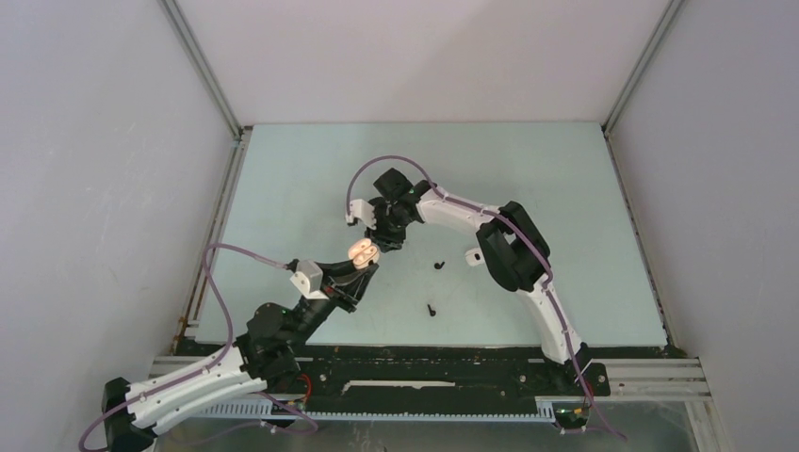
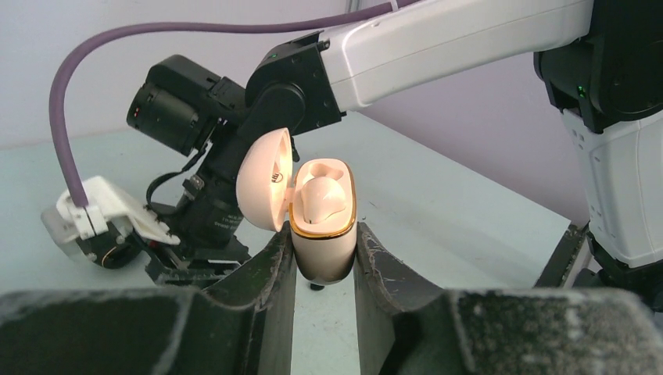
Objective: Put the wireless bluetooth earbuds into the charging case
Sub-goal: Pick up the earbud from the center of the board.
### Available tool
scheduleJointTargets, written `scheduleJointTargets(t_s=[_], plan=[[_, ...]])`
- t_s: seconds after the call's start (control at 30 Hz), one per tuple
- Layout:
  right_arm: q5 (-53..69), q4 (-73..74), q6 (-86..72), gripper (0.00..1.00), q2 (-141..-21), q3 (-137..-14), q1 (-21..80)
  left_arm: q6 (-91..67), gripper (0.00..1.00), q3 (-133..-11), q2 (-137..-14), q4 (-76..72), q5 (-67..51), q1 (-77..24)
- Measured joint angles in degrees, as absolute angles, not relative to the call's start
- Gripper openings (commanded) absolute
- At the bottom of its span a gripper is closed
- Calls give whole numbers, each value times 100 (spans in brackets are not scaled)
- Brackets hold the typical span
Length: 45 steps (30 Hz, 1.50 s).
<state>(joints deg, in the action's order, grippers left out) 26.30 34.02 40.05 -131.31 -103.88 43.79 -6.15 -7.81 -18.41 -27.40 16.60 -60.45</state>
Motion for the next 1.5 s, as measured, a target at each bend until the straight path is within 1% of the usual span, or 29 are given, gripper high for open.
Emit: scheduleJointTargets(t_s=[0.37, 0.73, 1.0, 1.3, 1.5], plan=[[2609, 4025, 4759, 42, -13207, -10499, 4582, -604, 0, -781, -1789, -2685, 1673, -6053], [2755, 4641, 5033, 41, -13778, -11518, 4799, -604, 0, -781, -1743, -2672, 1673, -6053], [2860, 4958, 5384, 41, -13834, -11642, 4941, -607, 0, -781, -1680, -2646, 1673, -6062], [2998, 5218, 5612, 38, -13834, -11664, 5074, -607, 0, -781, -1682, -2641, 1671, -6062], [2995, 5280, 5666, 33, -13834, -11673, 5168, -609, 0, -781, -1686, -2641, 1671, -6062]])
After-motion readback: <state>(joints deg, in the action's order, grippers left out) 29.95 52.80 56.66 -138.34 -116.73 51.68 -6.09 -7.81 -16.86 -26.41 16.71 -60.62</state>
